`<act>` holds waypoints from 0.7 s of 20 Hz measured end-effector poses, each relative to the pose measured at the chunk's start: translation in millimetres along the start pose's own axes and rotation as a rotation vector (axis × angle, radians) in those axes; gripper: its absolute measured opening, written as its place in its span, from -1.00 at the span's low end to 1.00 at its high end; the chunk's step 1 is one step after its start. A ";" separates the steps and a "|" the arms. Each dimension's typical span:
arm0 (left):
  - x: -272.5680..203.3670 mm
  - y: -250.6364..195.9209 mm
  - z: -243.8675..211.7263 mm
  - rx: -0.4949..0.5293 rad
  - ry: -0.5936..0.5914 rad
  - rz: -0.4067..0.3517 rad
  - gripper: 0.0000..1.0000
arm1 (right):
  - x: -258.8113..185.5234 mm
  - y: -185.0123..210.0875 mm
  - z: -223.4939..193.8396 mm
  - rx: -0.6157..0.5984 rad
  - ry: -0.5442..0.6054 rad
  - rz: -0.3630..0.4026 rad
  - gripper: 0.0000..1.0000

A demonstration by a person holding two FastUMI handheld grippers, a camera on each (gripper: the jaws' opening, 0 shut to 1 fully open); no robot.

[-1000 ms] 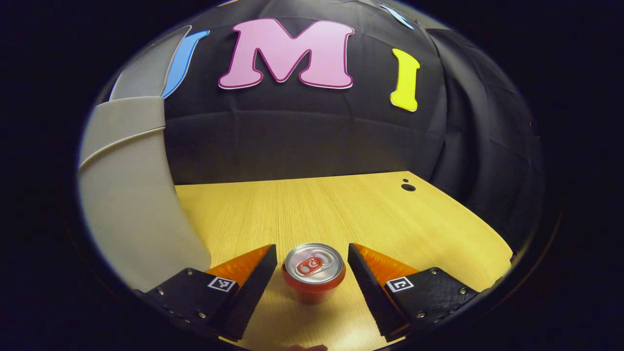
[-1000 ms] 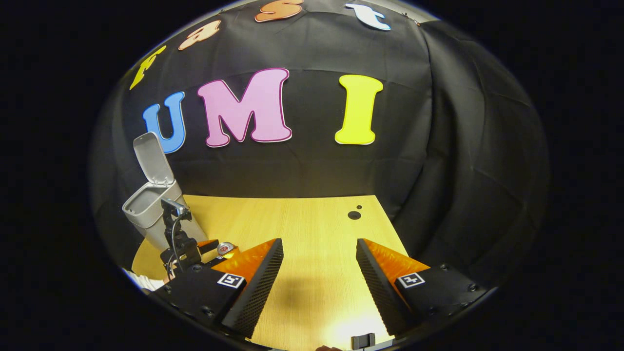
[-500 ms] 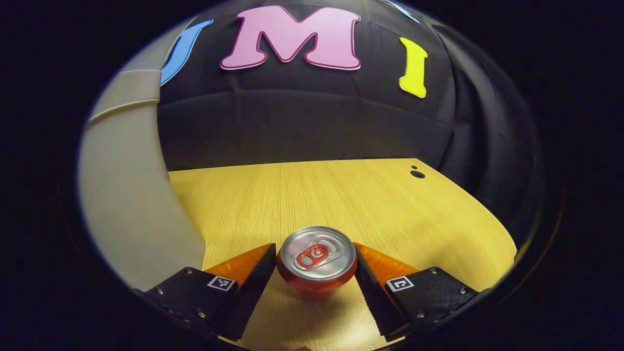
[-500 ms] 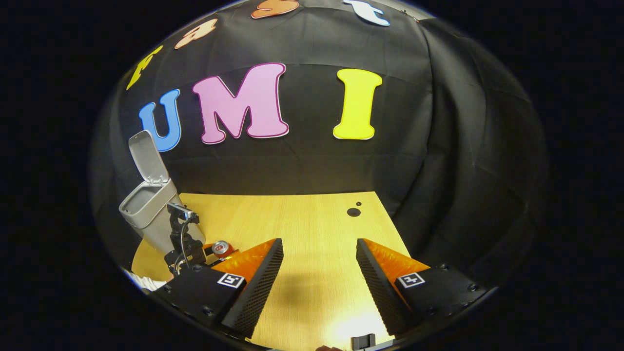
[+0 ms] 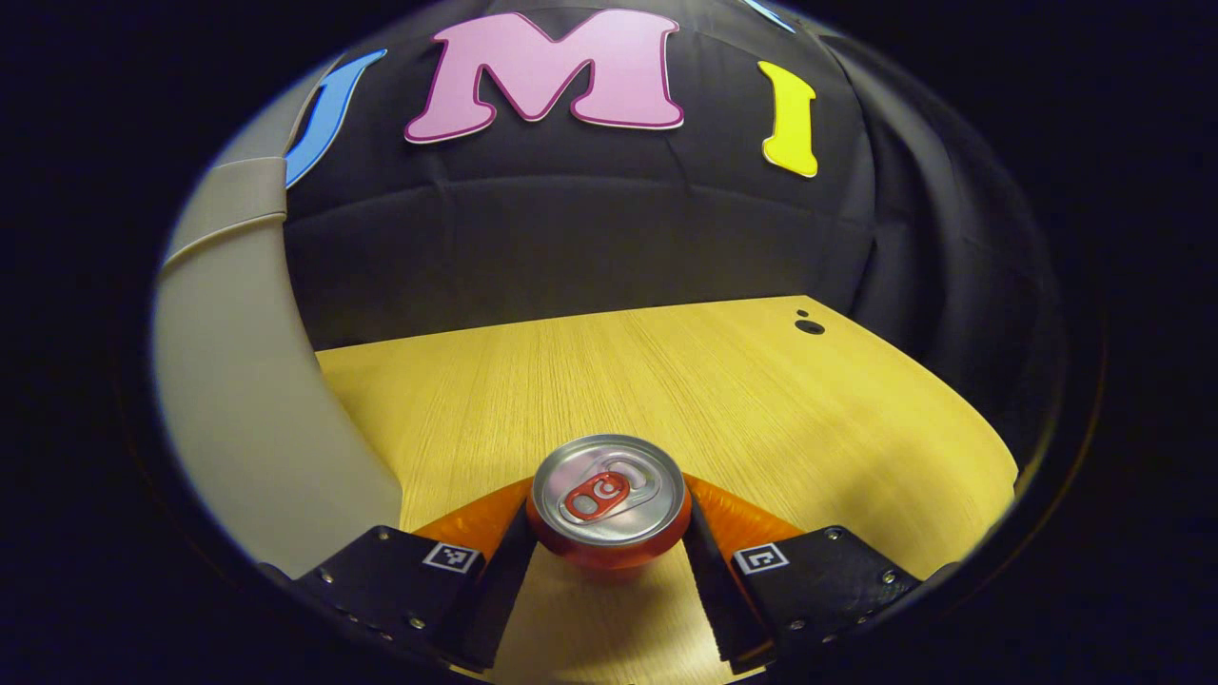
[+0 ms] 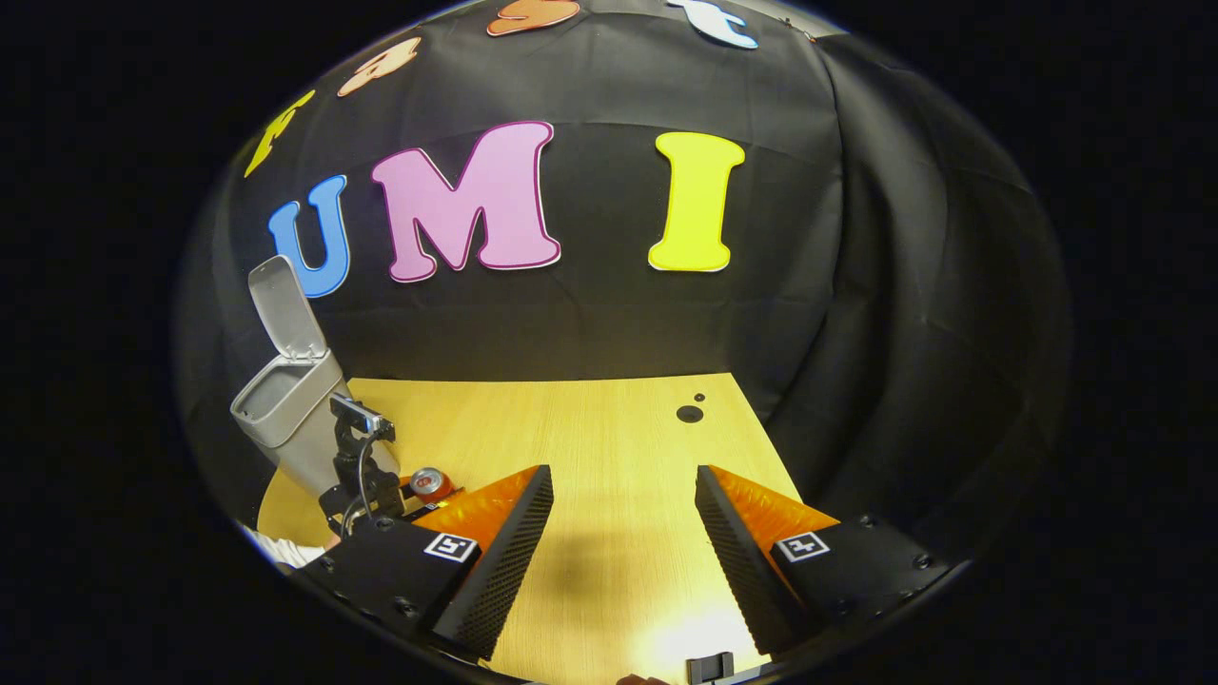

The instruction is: Press the lid of the desktop garbage bin to open it, pick up the crumpled paper on the desktop and throw it into the bin, then pick up the pop can on the desktop and drop it into the bin, and finally close the garbage bin lid.

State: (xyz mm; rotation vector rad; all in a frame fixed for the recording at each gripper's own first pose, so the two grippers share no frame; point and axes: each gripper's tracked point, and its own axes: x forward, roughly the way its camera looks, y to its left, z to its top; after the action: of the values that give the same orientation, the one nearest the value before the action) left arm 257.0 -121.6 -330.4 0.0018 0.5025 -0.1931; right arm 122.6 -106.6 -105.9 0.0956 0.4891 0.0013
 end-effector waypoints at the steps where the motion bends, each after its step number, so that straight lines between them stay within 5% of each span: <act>1: -4.6 -1.8 2.9 -0.002 -0.002 -0.010 0.64 | -0.3 1.1 1.3 0.000 -0.002 0.002 0.94; 9: -89.2 -4.2 75.9 -0.040 -0.107 -0.042 0.63 | -2.7 24.3 1.5 0.024 -0.031 0.057 0.94; 14: -140.3 27.6 131.0 -0.042 -0.169 0.030 0.63 | -6.4 46.6 5.1 0.021 -0.062 0.116 0.92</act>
State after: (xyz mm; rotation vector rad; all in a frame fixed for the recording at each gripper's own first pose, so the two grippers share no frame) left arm 204.3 -75.2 -149.7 -0.0473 0.3377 -0.1521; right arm 120.3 -60.9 -94.1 0.1443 0.4213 0.1066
